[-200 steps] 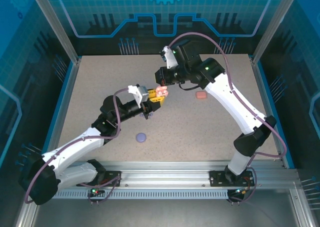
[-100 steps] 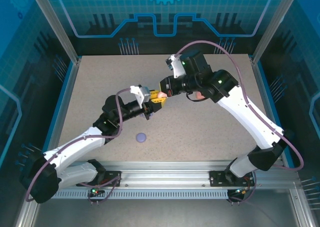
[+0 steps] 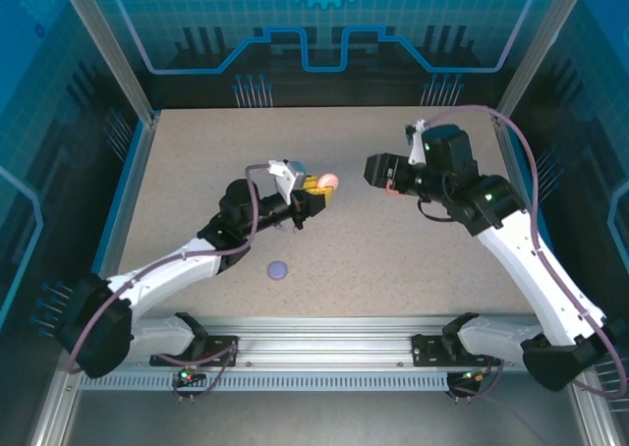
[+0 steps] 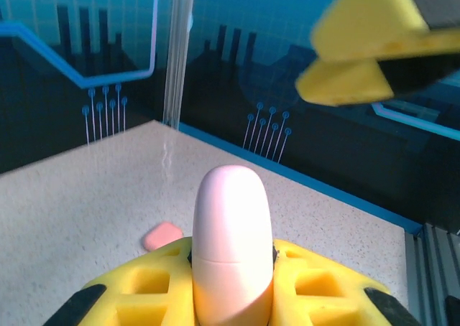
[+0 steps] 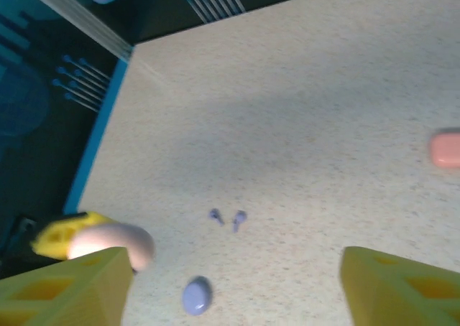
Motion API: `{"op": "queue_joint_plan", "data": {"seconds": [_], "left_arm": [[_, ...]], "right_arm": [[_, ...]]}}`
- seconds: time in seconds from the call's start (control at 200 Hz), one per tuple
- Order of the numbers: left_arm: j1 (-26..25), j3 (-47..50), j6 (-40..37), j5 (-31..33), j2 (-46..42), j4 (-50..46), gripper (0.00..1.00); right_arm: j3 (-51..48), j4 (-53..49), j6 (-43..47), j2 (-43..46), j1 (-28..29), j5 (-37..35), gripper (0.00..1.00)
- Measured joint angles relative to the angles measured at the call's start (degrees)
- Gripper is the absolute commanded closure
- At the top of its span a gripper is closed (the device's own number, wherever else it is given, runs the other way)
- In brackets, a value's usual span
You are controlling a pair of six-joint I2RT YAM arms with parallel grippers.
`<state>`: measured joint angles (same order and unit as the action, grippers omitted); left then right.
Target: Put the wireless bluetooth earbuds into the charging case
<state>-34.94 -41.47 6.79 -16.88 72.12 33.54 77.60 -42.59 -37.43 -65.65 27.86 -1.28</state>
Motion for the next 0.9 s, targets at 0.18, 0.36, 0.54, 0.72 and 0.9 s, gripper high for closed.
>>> {"op": "queue_joint_plan", "data": {"seconds": [0.18, 0.36, 0.54, 0.72, 0.9], "left_arm": [[-0.6, -3.1, 8.1, 2.3, 9.6, -0.4, 1.00], [-0.9, -9.7, 17.6, 4.3, 21.0, -3.0, 1.00], [-0.9, -21.4, 25.2, 5.3, 32.4, -9.2, 1.00], [-1.2, -33.2, 30.8, 5.3, 43.6, -15.6, 1.00], [-1.7, -42.9, 35.2, 5.4, 52.7, -22.5, 1.00]], "right_arm": [[-14.1, 0.6, -1.3, 5.0, -2.1, -2.4, 0.04], [-23.7, 0.9, -2.3, 8.6, -4.1, -3.9, 0.01], [-28.0, 1.8, -2.1, 10.8, -8.1, -3.7, 0.00], [-30.2, 1.9, -1.0, 11.9, -12.4, -2.8, 0.00], [-30.9, 2.1, -0.5, 13.6, -16.0, -1.0, 0.01]]}}
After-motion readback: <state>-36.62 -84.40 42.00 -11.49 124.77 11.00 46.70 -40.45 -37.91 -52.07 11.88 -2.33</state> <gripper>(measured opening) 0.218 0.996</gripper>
